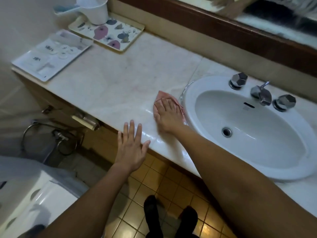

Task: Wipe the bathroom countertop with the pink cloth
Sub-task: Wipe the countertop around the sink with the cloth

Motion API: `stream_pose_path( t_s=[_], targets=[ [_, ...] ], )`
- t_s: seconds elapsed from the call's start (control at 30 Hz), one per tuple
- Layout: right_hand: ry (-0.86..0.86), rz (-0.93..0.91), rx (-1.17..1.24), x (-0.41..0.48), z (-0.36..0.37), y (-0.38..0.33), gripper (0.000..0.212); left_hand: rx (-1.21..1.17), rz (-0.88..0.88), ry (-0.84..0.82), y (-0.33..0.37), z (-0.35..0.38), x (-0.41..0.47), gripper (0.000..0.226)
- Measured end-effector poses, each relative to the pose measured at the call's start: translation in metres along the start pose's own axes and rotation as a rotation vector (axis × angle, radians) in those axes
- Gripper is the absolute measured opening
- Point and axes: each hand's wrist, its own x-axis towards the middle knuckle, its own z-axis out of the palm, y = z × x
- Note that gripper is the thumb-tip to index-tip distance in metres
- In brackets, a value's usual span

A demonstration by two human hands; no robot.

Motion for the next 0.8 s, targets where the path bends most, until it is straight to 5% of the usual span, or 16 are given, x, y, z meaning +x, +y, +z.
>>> stream_pose_path(
  t_s=[0.23,0.57,0.8],
  targets=[
    [-0.039,-0.050,-0.044,-0.067,0.011,0.002,0.062,-0.028,0.019,-0.005,-0.002,0.001,0.000,0.078],
    [-0.093,-0.031,-0.241,0.088,-0.047,0.041,0.058,0.053,-0.009,-0.008,-0.004,-0.022,0.008,0.071],
    [0.013,0.349,-0.155,0.168,-0.102,0.134,0.071,0.049,-0.062,0.218,-0.002,-0.041,0.106,0.058]
  ],
)
